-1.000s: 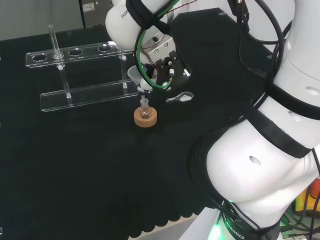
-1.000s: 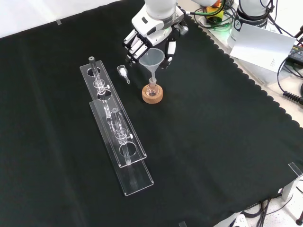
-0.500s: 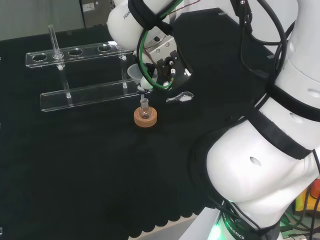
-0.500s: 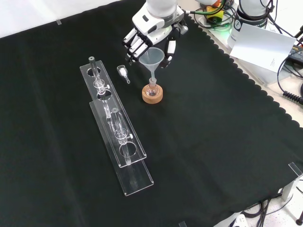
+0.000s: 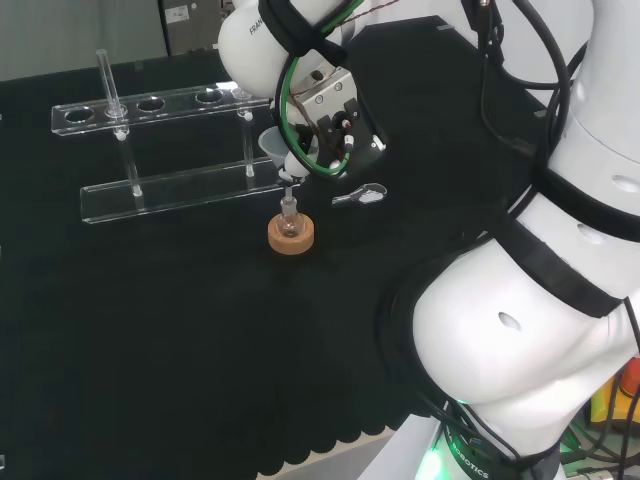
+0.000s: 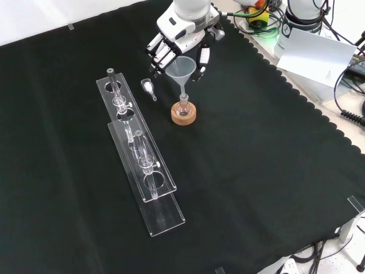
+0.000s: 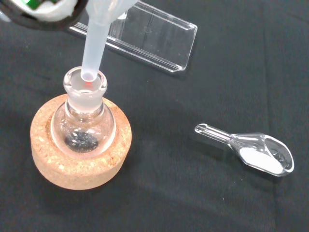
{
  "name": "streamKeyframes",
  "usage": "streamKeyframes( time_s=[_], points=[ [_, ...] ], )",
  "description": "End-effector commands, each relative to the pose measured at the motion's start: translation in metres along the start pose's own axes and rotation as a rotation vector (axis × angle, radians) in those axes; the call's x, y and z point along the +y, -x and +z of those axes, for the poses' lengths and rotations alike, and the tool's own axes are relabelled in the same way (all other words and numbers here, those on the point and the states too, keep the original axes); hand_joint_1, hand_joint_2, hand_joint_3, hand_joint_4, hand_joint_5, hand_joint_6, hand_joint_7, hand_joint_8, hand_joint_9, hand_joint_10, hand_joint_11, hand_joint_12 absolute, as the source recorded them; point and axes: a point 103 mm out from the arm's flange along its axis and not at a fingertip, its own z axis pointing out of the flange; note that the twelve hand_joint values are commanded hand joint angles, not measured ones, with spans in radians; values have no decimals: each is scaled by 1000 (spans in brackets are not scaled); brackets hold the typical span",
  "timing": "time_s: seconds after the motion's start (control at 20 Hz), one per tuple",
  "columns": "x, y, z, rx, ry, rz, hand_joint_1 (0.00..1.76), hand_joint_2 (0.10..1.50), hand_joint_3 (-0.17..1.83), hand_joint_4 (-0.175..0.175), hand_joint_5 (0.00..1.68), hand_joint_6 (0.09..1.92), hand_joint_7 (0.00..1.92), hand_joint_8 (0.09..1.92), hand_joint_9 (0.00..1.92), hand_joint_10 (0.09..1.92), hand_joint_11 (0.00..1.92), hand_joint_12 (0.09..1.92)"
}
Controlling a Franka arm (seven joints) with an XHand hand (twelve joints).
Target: Place the funnel on the round-bottom flask.
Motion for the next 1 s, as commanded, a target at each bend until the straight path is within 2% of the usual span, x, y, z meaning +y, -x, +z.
streamKeyframes(
  time_s=[0.05,0.55,0.8,1.0],
  points=[
    [-1,2,3,10,-1,-14,747,679,528,-48,431,718,363,719,753,652,367,1311],
    [-1,-2,9,2,-3,-18,746,679,529,-48,432,720,362,721,753,652,367,1311],
    [2,-2,12,20,29,-13,746,679,530,-48,433,721,362,722,753,652,368,1311],
    [2,2,12,29,51,-31,746,679,530,-48,434,721,362,722,751,651,368,1311]
  ],
)
